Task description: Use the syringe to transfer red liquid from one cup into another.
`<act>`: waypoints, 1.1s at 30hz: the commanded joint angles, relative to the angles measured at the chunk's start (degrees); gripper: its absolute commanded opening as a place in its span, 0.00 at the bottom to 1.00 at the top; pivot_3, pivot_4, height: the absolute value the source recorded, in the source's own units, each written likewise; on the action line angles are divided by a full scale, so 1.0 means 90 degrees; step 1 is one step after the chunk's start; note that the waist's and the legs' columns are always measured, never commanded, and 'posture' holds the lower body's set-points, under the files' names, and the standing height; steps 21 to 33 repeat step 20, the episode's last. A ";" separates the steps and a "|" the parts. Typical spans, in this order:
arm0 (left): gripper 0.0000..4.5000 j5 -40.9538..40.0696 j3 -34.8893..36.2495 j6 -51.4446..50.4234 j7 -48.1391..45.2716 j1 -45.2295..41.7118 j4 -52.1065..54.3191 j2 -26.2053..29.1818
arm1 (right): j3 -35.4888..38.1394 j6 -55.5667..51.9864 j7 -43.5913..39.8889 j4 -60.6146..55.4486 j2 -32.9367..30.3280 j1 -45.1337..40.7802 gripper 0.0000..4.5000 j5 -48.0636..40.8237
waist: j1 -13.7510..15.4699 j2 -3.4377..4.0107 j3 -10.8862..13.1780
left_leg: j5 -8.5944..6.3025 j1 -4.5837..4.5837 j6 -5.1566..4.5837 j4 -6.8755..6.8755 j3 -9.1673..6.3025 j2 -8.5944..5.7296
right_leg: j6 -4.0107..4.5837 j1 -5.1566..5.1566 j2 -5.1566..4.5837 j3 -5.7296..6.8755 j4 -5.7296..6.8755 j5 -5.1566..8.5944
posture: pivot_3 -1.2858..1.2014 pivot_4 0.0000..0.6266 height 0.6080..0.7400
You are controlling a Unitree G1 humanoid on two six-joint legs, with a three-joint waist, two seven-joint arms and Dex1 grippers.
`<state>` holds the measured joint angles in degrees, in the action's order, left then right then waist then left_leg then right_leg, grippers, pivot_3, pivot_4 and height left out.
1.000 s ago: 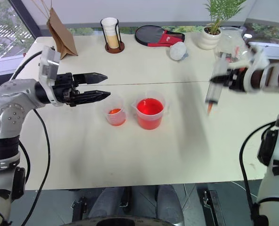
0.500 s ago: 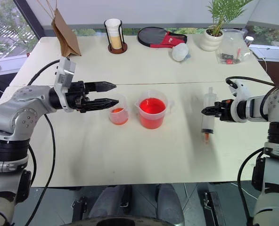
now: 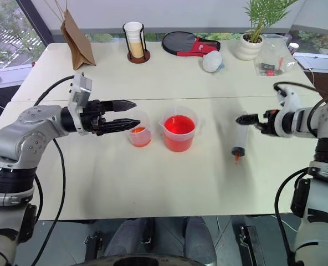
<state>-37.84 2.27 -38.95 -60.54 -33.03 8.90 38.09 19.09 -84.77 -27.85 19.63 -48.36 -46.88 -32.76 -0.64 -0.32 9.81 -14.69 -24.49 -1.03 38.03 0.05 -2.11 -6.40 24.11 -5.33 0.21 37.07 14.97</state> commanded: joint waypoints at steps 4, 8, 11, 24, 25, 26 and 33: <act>0.74 -0.0180 0.1150 -0.0134 0.0574 0.0541 0.0132 0.0445 | 0.0766 0.2269 -0.2286 -0.1465 -0.0831 0.1701 0.99 -0.0441 | 0.0039 -0.0004 -0.0002 | -0.0002 0.0001 -0.0003 0.0000 -0.0019 0.0002 | -0.0002 -0.0008 0.0008 0.0003 -0.0001 0.0001 | 0.52 0.24 1.00; 0.74 -0.0497 0.2045 -0.0405 0.0973 0.1780 0.0680 0.0487 | 0.1138 0.3487 -0.3248 -0.2065 -0.1005 0.3551 0.99 -0.0287 | 0.0001 -0.0004 -0.0002 | -0.0011 0.0014 -0.0016 -0.0002 -0.0028 0.0002 | -0.0005 -0.0037 0.0004 0.0001 -0.0013 0.0003 | 0.52 0.24 1.00; 0.74 -0.0440 0.2389 -0.0444 0.0940 0.3044 0.1143 0.0655 | 0.1256 0.4257 -0.3467 -0.1883 -0.0821 0.4123 0.99 -0.0214 | -0.0058 0.0004 0.0000 | -0.0012 0.0032 -0.0017 -0.0002 -0.0008 -0.0001 | -0.0004 -0.0045 -0.0023 -0.0005 -0.0024 0.0003 | 0.52 0.24 1.00; 0.74 -0.0627 0.2750 -0.0501 0.0926 0.4165 0.1268 0.0856 | 0.0817 0.5196 -0.3382 -0.1681 -0.0490 0.4356 0.99 0.0109 | 0.0096 0.0015 -0.0004 | -0.0017 0.0121 -0.0004 -0.0010 -0.0026 0.0025 | 0.0046 -0.0156 -0.0030 0.0008 -0.0099 0.0022 | 0.52 0.24 1.00; 0.74 -0.0627 0.2750 -0.0501 0.0926 0.4165 0.1268 0.0856 | 0.0817 0.5196 -0.3382 -0.1681 -0.0490 0.4356 0.99 0.0109 | 0.0096 0.0015 -0.0004 | -0.0017 0.0121 -0.0004 -0.0010 -0.0026 0.0025 | 0.0046 -0.0156 -0.0030 0.0008 -0.0099 0.0022 | 0.52 0.24 1.00; 0.74 -0.0627 0.2750 -0.0501 0.0926 0.4165 0.1268 0.0856 | 0.0817 0.5196 -0.3382 -0.1681 -0.0490 0.4356 0.99 0.0109 | 0.0096 0.0015 -0.0004 | -0.0017 0.0121 -0.0004 -0.0010 -0.0026 0.0025 | 0.0046 -0.0156 -0.0030 0.0008 -0.0099 0.0022 | 0.52 0.24 1.00; 0.74 -0.0627 0.2750 -0.0501 0.0926 0.4165 0.1268 0.0856 | 0.0817 0.5196 -0.3382 -0.1681 -0.0490 0.4356 0.99 0.0109 | 0.0096 0.0015 -0.0004 | -0.0017 0.0121 -0.0004 -0.0010 -0.0026 0.0025 | 0.0046 -0.0156 -0.0030 0.0008 -0.0099 0.0022 | 0.52 0.24 1.00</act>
